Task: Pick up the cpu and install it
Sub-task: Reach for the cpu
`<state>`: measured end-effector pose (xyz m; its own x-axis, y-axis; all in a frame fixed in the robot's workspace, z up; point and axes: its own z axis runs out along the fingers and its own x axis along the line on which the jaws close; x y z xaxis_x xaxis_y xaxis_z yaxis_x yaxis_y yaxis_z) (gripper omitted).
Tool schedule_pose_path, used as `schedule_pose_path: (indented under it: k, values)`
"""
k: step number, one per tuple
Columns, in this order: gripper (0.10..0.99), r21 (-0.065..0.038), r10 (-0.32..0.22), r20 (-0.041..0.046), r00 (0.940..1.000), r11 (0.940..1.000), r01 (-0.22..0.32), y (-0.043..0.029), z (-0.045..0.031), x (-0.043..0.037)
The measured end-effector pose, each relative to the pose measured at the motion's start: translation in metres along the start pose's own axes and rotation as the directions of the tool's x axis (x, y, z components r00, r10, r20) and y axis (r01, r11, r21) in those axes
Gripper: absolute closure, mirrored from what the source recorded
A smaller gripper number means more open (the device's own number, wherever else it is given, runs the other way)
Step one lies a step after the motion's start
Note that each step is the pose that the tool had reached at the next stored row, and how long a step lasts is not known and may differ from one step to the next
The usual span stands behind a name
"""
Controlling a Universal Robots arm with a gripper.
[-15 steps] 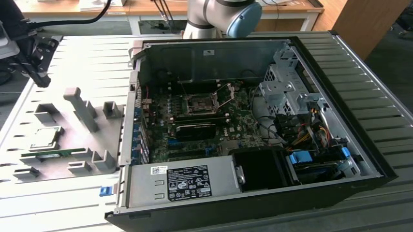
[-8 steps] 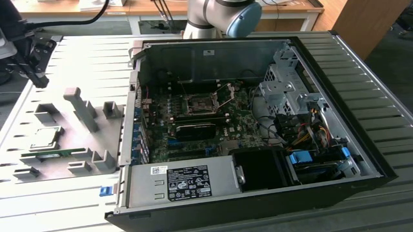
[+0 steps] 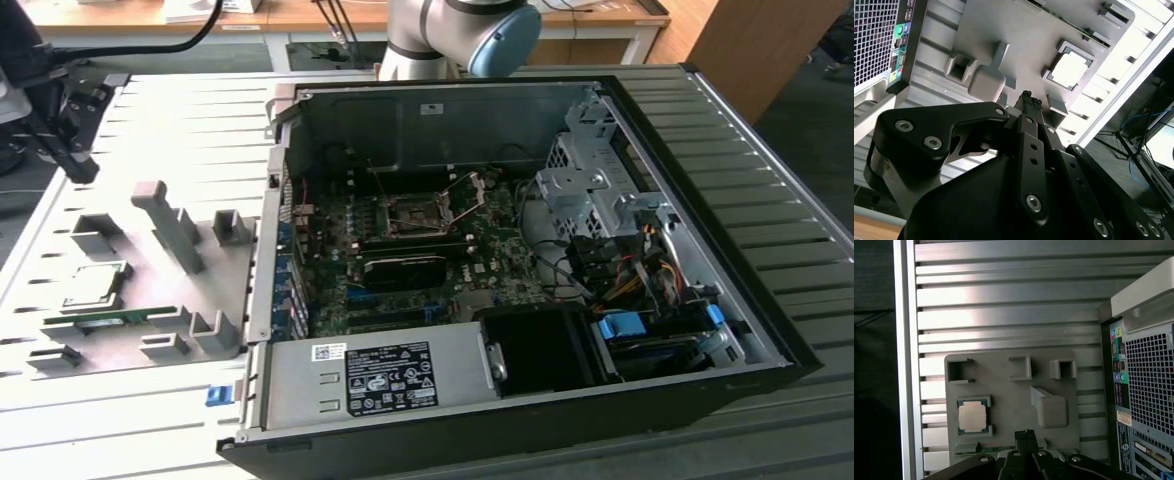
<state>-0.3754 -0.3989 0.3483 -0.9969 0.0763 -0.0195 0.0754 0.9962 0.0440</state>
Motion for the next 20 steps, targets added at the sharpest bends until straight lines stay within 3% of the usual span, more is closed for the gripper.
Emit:
schedule_pose_path:
  k: [7, 20]
  values:
    - [0.98, 0.0, 0.0, 0.0, 1.0, 1.0, 0.0, -0.0004, 0.0011, 0.0047]
    - [0.98, 0.0, 0.0, -0.0001, 1.0, 1.0, 0.0, -0.0027, 0.0029, 0.0256]
